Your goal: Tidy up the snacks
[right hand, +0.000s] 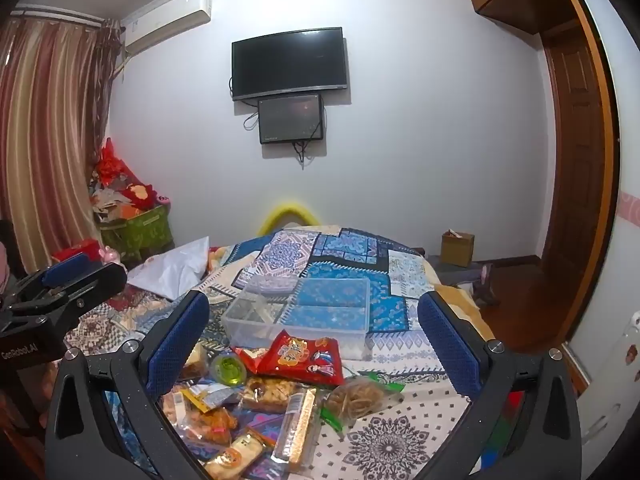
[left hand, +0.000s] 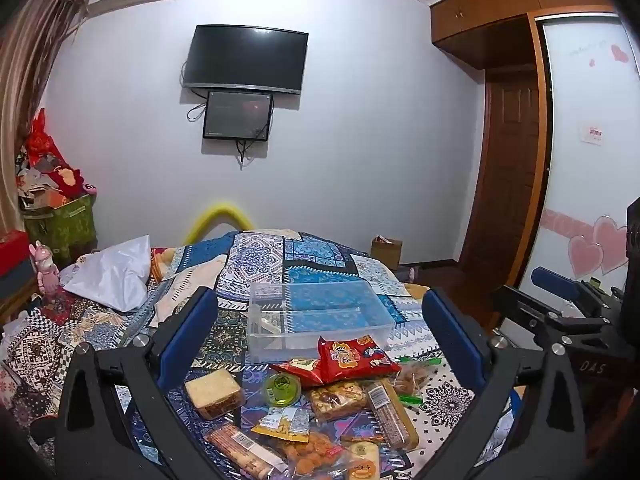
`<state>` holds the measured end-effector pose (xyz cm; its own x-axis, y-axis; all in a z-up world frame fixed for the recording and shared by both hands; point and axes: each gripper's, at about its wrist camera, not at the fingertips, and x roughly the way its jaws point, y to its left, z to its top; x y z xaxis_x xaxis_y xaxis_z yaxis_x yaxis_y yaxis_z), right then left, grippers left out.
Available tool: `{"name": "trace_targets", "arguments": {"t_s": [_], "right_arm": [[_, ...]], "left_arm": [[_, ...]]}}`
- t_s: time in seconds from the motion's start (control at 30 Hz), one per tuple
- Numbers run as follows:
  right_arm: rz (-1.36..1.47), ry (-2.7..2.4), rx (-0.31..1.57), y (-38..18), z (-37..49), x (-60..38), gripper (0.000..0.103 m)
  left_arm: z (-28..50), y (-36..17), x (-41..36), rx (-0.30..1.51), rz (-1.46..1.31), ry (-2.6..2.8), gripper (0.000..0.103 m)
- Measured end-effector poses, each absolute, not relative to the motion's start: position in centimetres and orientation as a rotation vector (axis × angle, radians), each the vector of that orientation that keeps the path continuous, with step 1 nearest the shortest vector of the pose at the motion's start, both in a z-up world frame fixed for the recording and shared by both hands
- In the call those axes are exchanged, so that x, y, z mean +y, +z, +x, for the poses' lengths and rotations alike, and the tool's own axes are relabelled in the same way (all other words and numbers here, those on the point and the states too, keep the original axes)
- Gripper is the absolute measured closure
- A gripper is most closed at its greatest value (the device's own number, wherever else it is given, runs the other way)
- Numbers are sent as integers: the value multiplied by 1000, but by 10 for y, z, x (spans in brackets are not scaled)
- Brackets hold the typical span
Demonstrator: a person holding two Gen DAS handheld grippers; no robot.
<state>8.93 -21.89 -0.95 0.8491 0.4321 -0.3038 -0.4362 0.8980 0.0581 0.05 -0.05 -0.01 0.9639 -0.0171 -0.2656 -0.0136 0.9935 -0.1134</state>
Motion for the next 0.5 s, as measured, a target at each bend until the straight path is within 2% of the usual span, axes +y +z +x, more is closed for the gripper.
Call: {"name": "trace_targets", "arguments": {"t_s": [0.5], "right_arm": [[-3, 469, 330, -9, 89, -218, 0]], "left_arm": [[4, -5, 0, 266, -117, 16, 0]]}}
